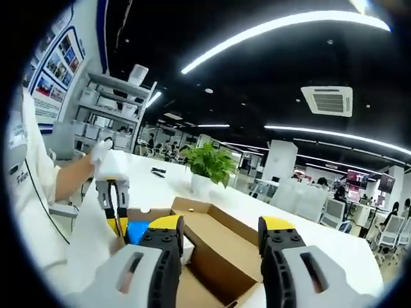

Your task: Operate the shoe box by opening the lid, removing the specified soft item, and placing it in the target area until the item is outside and the box remains undamaged.

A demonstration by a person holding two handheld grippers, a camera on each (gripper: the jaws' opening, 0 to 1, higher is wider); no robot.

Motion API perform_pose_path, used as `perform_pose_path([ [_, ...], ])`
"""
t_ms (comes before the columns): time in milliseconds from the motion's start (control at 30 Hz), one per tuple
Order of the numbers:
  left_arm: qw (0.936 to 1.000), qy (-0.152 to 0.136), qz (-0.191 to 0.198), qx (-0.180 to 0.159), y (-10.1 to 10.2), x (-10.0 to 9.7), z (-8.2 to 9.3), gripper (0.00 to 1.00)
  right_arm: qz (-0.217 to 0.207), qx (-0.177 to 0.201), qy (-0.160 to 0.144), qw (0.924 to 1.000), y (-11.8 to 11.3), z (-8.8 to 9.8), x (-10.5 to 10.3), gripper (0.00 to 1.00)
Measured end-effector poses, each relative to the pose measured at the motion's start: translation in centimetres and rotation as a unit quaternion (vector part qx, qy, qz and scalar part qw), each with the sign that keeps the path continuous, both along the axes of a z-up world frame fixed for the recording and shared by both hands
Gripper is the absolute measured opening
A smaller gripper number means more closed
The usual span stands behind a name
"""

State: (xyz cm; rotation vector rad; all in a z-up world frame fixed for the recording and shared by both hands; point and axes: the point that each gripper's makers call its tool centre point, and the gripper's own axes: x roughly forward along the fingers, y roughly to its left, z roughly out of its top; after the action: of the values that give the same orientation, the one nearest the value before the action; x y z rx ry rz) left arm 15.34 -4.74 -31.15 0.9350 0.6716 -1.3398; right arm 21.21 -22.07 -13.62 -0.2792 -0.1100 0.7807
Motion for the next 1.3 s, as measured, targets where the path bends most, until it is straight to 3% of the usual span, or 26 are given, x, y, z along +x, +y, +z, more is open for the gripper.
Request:
perform_pose_path([
  [100,1.0000,-0.002,-0.001,0.000,0.0,0.0,0.0,0.04,0.037,-0.023,0.019,0.9989,1.0,-1.0,-0.4,0.47],
  [267,1.0000,-0.003,-0.002,0.000,0.0,0.0,0.0,0.04,0.064,-0.050,0.035,0.9961,2.0,-1.7,0.0,0.47],
  [433,1.0000,-0.004,-0.002,0.002,0.0,0.0,0.0,0.04,0.121,-0.096,0.056,0.9864,3.5,-2.3,-0.1,0.48],
  [567,1.0000,-0.005,-0.001,-0.001,0.0,0.0,0.0,0.04,0.127,-0.081,0.077,0.9855,3.5,-1.3,0.5,0.50],
  [633,1.0000,-0.004,-0.001,0.001,0.0,0.0,0.0,0.04,0.129,-0.072,0.071,0.9864,3.5,-0.4,0.6,0.50],
  [867,1.0000,-0.007,-0.001,0.000,-0.1,0.0,-0.1,0.04,0.153,-0.079,0.058,0.9833,4.2,0.3,-0.5,0.50],
  [967,1.0000,-0.007,0.000,0.000,-0.1,0.0,-0.1,0.04,0.164,-0.098,0.057,0.9799,4.7,-0.2,-0.5,0.50],
  [1000,1.0000,-0.008,0.000,0.001,-0.1,0.0,-0.1,0.04,0.170,-0.138,0.040,0.9749,4.9,-0.9,-0.5,0.47],
  [1067,1.0000,-0.009,-0.001,0.000,-0.1,0.0,-0.1,0.04,0.177,-0.160,0.027,0.9707,5.4,-1.4,-0.6,0.46],
  [1167,0.9999,-0.010,-0.002,-0.001,-0.1,0.0,-0.1,0.04,0.191,-0.167,0.047,0.9662,6.4,-2.0,-0.6,0.43],
  [1300,0.9999,-0.012,-0.002,-0.001,-0.1,0.0,-0.1,0.05,0.207,-0.177,0.062,0.9601,7.3,-2.8,-0.3,0.49],
])
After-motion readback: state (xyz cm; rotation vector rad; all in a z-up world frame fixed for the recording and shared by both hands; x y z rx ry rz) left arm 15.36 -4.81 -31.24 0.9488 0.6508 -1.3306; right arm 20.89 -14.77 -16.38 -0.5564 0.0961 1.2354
